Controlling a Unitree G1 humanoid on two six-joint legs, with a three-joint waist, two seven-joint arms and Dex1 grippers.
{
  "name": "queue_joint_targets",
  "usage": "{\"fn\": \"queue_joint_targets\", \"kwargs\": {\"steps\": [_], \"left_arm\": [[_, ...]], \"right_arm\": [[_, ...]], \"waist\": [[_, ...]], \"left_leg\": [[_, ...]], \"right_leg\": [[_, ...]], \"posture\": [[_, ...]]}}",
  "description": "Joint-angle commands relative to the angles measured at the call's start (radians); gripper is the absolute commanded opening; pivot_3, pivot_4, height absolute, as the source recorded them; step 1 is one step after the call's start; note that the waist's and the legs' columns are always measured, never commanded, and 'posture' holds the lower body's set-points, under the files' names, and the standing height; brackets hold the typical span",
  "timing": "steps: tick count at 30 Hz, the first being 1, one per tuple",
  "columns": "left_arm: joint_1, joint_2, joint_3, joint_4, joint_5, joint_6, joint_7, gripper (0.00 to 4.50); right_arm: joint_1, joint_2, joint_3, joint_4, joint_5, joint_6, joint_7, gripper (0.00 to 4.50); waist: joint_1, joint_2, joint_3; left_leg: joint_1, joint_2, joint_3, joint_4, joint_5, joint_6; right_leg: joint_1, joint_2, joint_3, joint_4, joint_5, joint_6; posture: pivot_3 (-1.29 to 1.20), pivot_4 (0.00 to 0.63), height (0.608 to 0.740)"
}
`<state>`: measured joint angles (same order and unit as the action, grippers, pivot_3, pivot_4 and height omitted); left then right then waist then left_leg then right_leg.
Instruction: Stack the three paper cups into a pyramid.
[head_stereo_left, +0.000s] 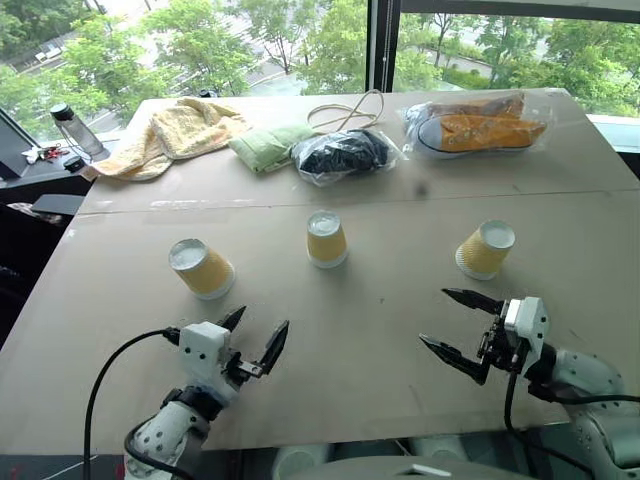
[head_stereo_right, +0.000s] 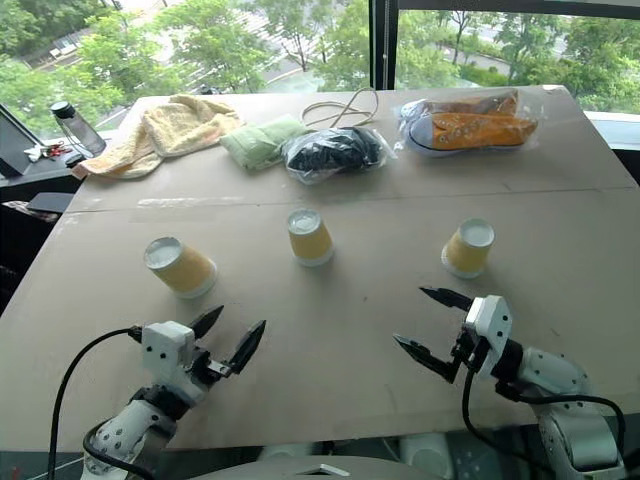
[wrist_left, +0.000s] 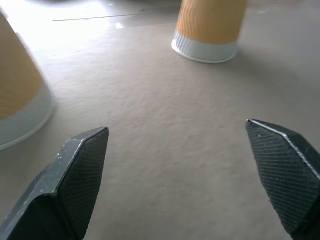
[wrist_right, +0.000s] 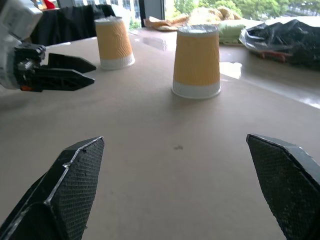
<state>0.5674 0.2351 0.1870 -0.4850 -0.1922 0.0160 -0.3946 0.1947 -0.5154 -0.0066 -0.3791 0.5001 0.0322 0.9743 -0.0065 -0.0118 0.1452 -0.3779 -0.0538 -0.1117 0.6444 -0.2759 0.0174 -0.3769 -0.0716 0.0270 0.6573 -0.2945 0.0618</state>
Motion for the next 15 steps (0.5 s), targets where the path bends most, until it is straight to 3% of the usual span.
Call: {"fn": "queue_joint_targets", "kwargs": {"steps": [1, 6, 15], "left_arm": [[0.034, -0.067, 0.075, -0.057, 0.094, -0.075, 0.155, 4.47], [0.002, -0.123, 0.142, -0.068, 0.151, -0.116, 0.271, 4.47], [-0.213, -0.023, 0.154, 0.081, 0.054, -0.11, 0.193, 4.47]], "right_arm": [[-0.045, -0.011, 0.0, -0.032, 0.088, 0.026, 0.055, 4.5], [-0.109, -0.015, 0.005, -0.012, 0.123, 0.051, 0.096, 4.5], [-0.149, 0.012, 0.033, 0.003, 0.116, 0.057, 0.103, 4.5]], "waist": [[0.006, -0.001, 0.0], [0.025, -0.005, 0.003], [0.018, -0.004, 0.002]], "left_leg": [[-0.001, 0.0, 0.0, 0.001, 0.0, 0.0], [-0.003, -0.001, -0.001, 0.005, 0.0, 0.0], [-0.002, -0.001, -0.003, 0.006, 0.0, 0.0]], "right_leg": [[0.0, 0.0, 0.0, 0.0, 0.0, 0.0], [0.0, -0.001, -0.002, 0.0, 0.0, 0.0], [0.0, 0.0, -0.005, 0.003, 0.0, 0.0]], "posture": [[0.0, 0.15, 0.74], [0.0, 0.15, 0.74], [0.0, 0.15, 0.74]]}}
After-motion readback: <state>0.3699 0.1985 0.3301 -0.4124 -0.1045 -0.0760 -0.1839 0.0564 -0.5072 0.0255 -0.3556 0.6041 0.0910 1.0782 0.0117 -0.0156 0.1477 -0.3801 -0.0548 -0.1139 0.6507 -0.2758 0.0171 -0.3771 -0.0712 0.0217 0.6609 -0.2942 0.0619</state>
